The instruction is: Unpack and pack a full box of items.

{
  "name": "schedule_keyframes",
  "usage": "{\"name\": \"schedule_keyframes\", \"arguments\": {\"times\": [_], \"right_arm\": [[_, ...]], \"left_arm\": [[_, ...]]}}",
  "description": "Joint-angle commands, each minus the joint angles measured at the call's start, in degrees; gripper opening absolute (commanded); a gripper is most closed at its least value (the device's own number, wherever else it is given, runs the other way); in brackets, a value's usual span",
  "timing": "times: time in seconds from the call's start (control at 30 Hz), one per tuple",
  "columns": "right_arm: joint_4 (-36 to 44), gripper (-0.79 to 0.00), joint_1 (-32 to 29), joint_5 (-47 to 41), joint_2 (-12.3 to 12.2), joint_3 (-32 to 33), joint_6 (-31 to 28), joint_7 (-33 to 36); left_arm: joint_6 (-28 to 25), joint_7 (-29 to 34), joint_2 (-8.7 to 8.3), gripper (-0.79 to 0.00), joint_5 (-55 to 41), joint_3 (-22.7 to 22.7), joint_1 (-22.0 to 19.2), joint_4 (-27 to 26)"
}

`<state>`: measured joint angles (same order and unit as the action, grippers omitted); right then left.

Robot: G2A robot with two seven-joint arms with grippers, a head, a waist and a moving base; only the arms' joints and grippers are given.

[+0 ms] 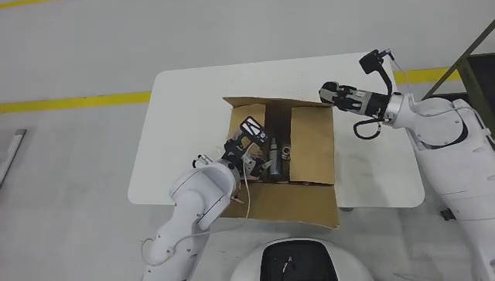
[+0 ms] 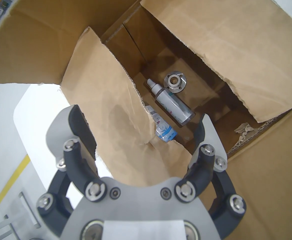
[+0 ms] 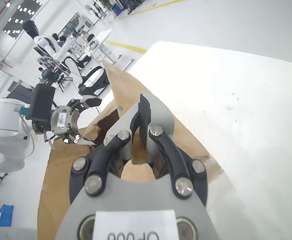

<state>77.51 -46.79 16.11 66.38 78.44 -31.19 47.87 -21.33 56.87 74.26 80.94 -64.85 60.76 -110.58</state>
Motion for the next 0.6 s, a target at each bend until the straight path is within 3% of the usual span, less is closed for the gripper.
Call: {"name": "schedule_keyframes", "arguments": {"times": [0.0,0.2,0.57], "right_arm": [[0.0,-0.785,-0.3,0.7,-0.1,-0.6,0.3,0.6],[-0.6,-0.785,-0.6,2.1,-0.2,-2.3,0.5,-0.4],[1.5,-0.785,-4.2,8.5,-0.3,-5.3,2.3,-5.4]], "left_arm": [[-0.4,0.2,-0.13,0.000,-0.4,-0.5,0.4,-0.9],[-2.2,0.1,-0.69,0.000,-2.7,-3.2,2.4,-4.7],[-4.0,2.3,-2.14,0.000,-7.8,-12.1,7.0,-10.8]]}}
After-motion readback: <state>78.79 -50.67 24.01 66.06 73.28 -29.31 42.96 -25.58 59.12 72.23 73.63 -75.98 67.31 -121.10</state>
